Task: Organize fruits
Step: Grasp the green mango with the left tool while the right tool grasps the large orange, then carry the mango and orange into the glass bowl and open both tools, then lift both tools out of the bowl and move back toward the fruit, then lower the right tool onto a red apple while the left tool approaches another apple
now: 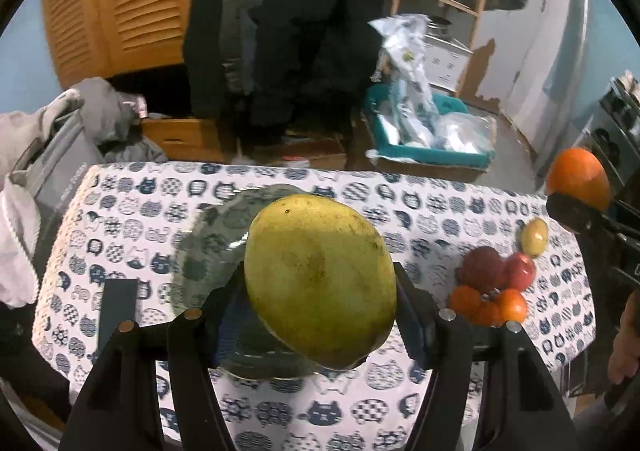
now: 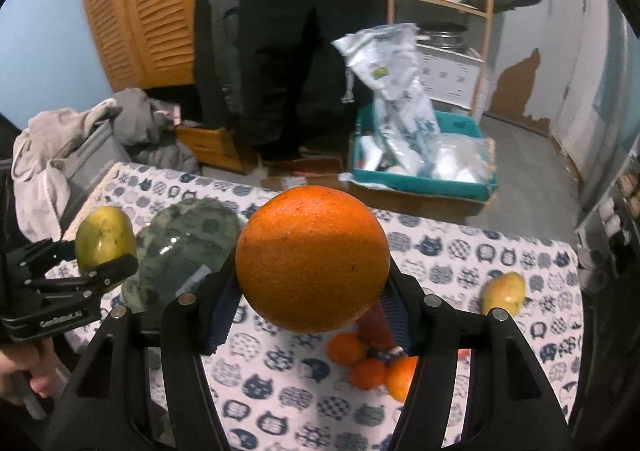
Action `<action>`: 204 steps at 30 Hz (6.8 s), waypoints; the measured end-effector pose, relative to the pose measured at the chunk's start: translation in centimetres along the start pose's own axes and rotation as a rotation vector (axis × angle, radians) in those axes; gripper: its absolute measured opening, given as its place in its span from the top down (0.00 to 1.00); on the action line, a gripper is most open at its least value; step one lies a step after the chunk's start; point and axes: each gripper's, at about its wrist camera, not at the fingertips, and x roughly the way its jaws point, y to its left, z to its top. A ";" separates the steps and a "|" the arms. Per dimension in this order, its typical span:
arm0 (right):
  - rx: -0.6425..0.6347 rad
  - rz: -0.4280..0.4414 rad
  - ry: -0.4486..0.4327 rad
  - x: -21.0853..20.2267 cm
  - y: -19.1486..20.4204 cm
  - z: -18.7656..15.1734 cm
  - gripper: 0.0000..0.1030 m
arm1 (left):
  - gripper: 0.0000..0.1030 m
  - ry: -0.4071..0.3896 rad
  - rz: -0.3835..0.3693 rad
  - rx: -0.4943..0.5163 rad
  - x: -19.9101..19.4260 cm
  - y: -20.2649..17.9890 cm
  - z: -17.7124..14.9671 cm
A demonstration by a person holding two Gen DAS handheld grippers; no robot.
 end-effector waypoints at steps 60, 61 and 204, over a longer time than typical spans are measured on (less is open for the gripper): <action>-0.075 0.114 0.329 16.7 10.4 -0.6 0.39 | 0.14 0.336 0.120 -0.092 14.3 8.0 -4.4; -0.076 0.114 0.328 16.7 10.4 -0.6 0.38 | 0.14 0.333 0.119 -0.095 14.1 8.2 -4.3; 0.183 -0.194 0.136 0.2 -15.4 -6.8 0.25 | 0.08 0.082 -0.035 0.184 4.9 -14.6 1.4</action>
